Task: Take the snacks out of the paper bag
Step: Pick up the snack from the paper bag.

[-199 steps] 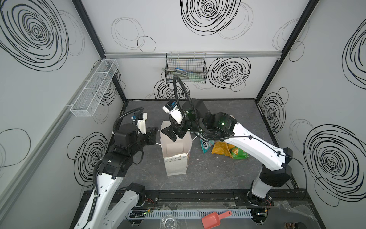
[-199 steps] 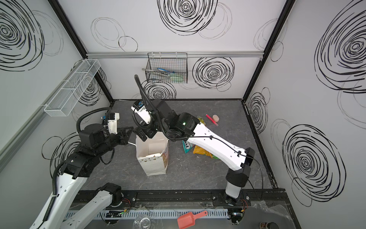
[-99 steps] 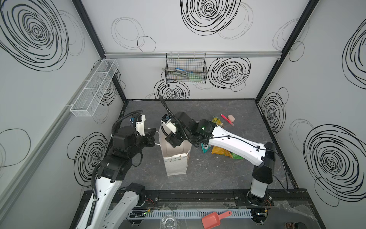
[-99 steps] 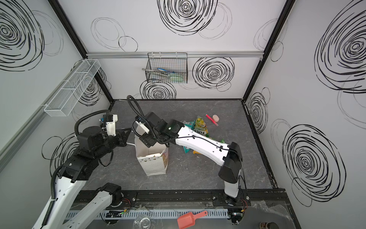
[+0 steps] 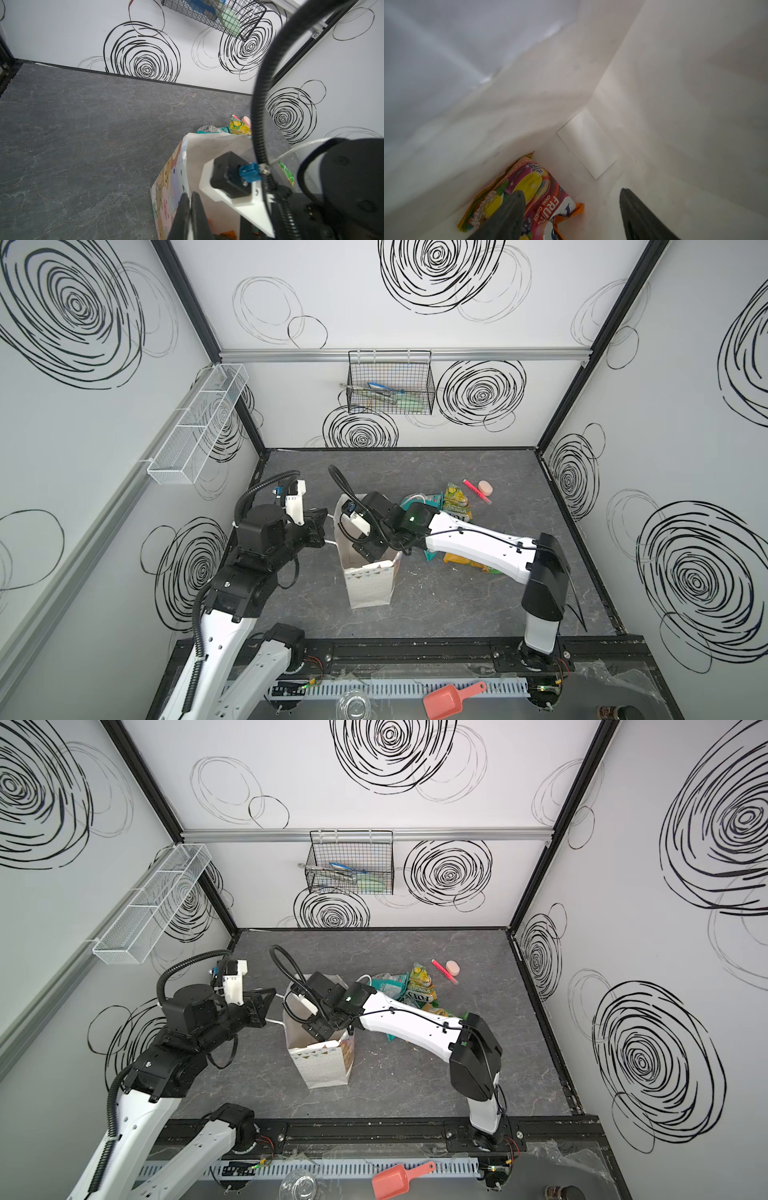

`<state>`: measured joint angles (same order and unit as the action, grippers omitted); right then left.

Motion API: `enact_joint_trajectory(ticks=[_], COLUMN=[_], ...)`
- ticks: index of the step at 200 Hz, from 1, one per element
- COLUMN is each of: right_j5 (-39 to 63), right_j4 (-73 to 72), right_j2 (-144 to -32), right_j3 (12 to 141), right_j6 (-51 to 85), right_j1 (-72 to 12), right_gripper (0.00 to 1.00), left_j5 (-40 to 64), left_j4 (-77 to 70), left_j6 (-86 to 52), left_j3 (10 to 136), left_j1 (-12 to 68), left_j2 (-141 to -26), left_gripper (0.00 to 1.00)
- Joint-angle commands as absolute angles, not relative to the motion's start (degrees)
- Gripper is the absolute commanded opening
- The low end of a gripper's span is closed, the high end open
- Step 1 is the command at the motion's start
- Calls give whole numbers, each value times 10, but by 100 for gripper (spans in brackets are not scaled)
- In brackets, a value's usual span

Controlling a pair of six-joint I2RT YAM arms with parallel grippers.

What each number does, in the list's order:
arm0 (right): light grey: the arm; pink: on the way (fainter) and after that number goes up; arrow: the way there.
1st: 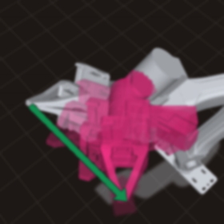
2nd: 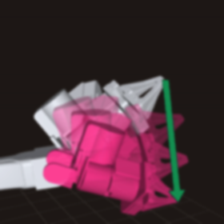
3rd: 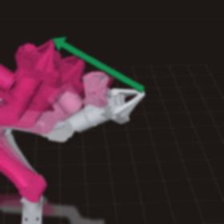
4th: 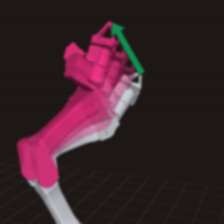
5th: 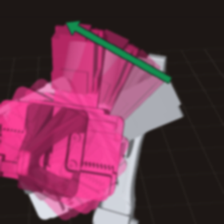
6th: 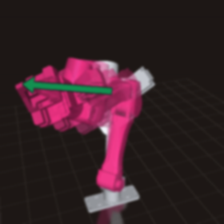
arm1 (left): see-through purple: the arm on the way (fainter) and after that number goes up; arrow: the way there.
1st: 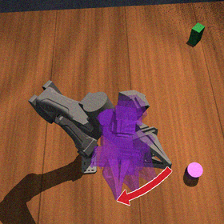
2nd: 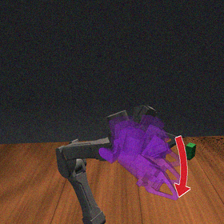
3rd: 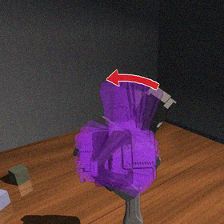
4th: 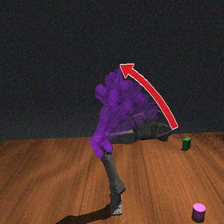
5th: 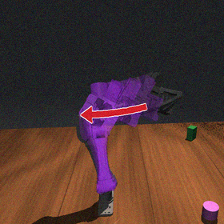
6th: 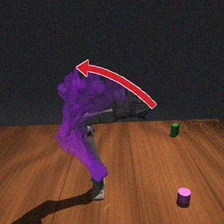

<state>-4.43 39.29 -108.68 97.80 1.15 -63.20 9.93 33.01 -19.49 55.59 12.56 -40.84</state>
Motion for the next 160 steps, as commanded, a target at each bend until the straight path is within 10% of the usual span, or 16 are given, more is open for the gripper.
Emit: enact_joint_trajectory(ticks=[1, 75, 160], right_j5=[-42, -36, -2], right_j4=[438, 433, 398], right_j2=[-1139, -1186, -1155], right_j3=[1007, 985, 852], right_j6=[37, 36, 69], right_j1=[-631, -658, -668], right_gripper=[79, 100, 97], left_j5=[106, 105, 116], left_j4=[307, 309, 292], left_j6=[-188, -185, -196], left_j3=[551, 549, 542], left_j1=[120, 118, 119], left_j2=[-406, -405, -406], left_gripper=[0, 0, 0])
